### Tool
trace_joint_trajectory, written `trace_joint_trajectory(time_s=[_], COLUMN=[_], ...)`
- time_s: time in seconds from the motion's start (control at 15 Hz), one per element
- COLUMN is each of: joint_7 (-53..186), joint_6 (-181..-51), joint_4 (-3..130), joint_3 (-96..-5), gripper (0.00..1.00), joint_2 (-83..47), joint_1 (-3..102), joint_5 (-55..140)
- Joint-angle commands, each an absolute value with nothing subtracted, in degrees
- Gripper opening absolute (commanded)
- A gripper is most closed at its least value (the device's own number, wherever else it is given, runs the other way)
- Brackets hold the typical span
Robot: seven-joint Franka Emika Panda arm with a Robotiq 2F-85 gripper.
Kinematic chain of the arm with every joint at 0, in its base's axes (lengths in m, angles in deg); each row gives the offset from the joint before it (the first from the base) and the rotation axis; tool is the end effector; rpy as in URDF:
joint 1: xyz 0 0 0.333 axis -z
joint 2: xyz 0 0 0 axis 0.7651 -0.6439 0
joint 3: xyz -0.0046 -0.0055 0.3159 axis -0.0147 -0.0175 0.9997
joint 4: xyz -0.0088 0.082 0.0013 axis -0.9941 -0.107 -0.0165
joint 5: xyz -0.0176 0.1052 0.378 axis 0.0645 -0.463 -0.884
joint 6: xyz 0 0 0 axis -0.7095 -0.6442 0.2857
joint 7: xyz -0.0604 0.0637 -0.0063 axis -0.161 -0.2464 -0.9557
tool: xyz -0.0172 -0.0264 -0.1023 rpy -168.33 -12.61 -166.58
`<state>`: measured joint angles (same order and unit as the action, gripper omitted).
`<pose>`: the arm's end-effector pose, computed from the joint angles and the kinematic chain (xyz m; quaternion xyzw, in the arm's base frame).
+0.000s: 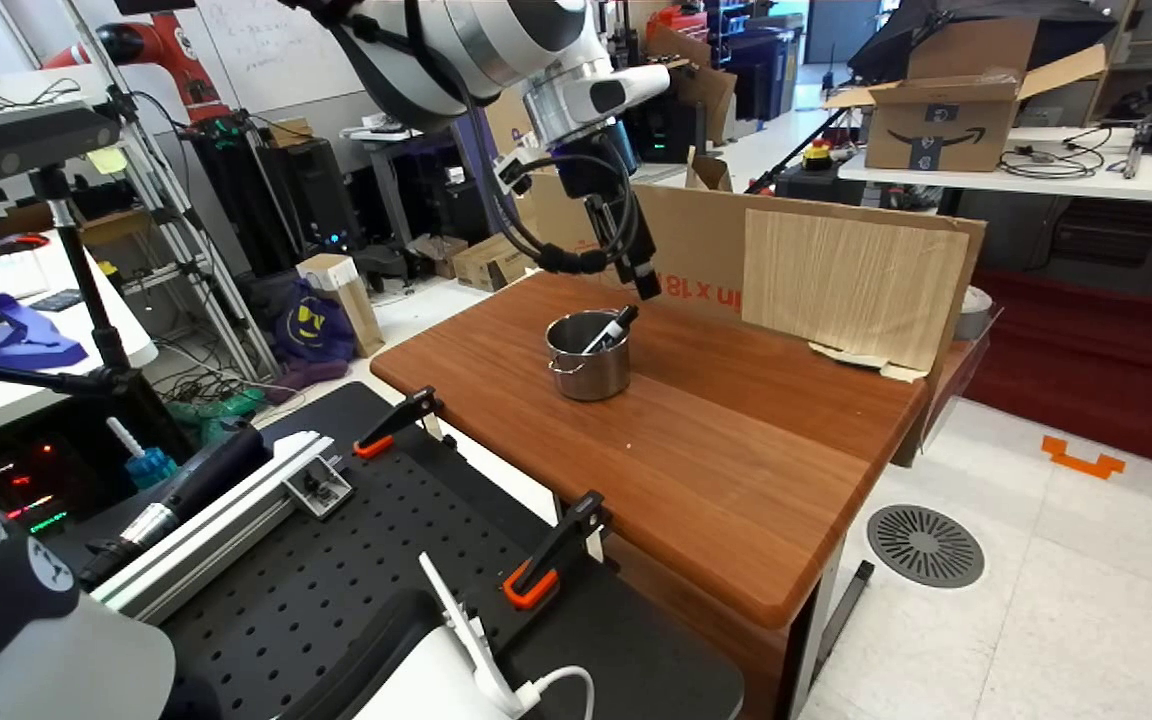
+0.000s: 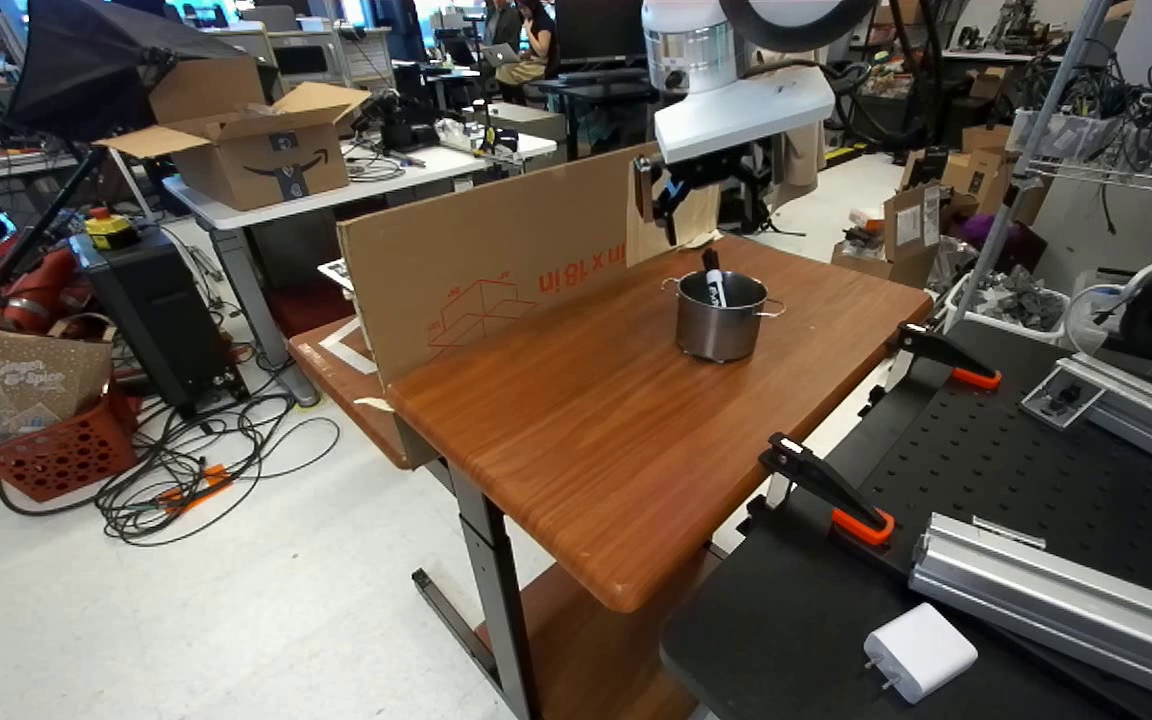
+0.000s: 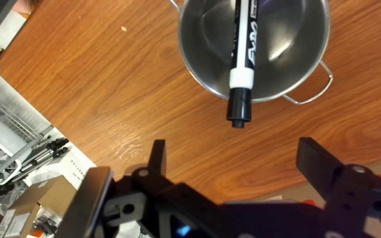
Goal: Pick up the marker and put it in the bowl
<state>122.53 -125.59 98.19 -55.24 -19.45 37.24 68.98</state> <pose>0.5484 0.0386 0.2325 0.9459 -0.2756 0.0812 0.1505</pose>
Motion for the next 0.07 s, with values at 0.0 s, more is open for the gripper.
trace_joint_trajectory(time_s=[0.0], joint_7=[122.60], joint_6=[-125.36], joint_4=[98.12], joint_3=[-54.49], gripper=[1.00], joint_2=[-19.40], joint_1=[37.99], joint_5=[69.21])
